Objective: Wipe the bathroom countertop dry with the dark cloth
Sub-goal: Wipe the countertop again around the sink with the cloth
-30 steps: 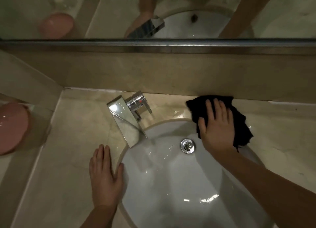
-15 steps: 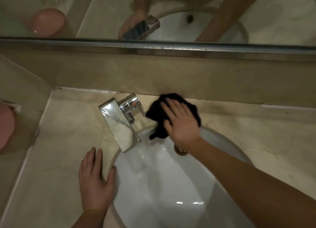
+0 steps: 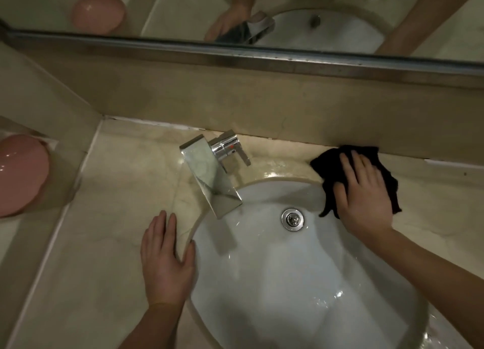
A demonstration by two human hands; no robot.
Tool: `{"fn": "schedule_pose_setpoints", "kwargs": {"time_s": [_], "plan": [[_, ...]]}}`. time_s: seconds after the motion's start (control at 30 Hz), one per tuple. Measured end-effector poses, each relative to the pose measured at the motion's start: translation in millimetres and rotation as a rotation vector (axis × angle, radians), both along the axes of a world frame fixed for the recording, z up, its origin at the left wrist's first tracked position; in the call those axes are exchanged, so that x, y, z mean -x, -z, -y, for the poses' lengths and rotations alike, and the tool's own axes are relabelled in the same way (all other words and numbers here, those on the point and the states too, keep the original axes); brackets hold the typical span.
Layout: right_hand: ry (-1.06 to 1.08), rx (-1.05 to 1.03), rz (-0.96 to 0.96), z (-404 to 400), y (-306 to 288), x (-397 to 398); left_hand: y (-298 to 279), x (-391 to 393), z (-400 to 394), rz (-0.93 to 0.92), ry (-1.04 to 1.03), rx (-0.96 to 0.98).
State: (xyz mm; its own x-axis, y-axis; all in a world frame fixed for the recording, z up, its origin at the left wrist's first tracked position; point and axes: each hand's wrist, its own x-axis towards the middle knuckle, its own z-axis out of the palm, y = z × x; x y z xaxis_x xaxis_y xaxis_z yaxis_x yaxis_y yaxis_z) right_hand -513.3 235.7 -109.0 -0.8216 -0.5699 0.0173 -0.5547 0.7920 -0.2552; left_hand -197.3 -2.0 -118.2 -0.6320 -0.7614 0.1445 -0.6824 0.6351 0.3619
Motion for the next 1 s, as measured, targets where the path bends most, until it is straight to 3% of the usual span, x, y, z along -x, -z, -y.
{"fn": "schedule_pose_setpoints", "kwargs": {"time_s": [0.23, 0.5, 0.57, 0.67, 0.73, 0.8, 0.9, 1.0], "plan": [[-0.205, 0.012, -0.024, 84, 6, -29, 3, 0, 1, 0.007, 0.013, 0.014], [-0.259, -0.005, -0.037, 145, 13, -84, 3, -2, -1, 0.006, 0.031, -0.001], [-0.265, 0.094, -0.055, 155, 9, -105, 4, -3, 0, 0.035, 0.038, -0.011], [-0.058, 0.484, 0.213, 162, 8, -140, 0, -3, 1, 0.036, 0.056, -0.052], [0.128, 0.572, 0.469, 166, 6, -156, -6, -3, 2, -0.007, 0.057, -0.108], [0.203, 0.467, 0.487, 169, 10, -165, -12, -2, 3, -0.078, 0.054, -0.192], [0.053, 0.069, 0.168, 172, 1, -181, -15, -9, 3, -0.178, 0.016, -0.352], [-0.109, 0.0, -0.028, 177, -5, -214, -20, -30, 11, -0.275, 0.044, -0.511]]}}
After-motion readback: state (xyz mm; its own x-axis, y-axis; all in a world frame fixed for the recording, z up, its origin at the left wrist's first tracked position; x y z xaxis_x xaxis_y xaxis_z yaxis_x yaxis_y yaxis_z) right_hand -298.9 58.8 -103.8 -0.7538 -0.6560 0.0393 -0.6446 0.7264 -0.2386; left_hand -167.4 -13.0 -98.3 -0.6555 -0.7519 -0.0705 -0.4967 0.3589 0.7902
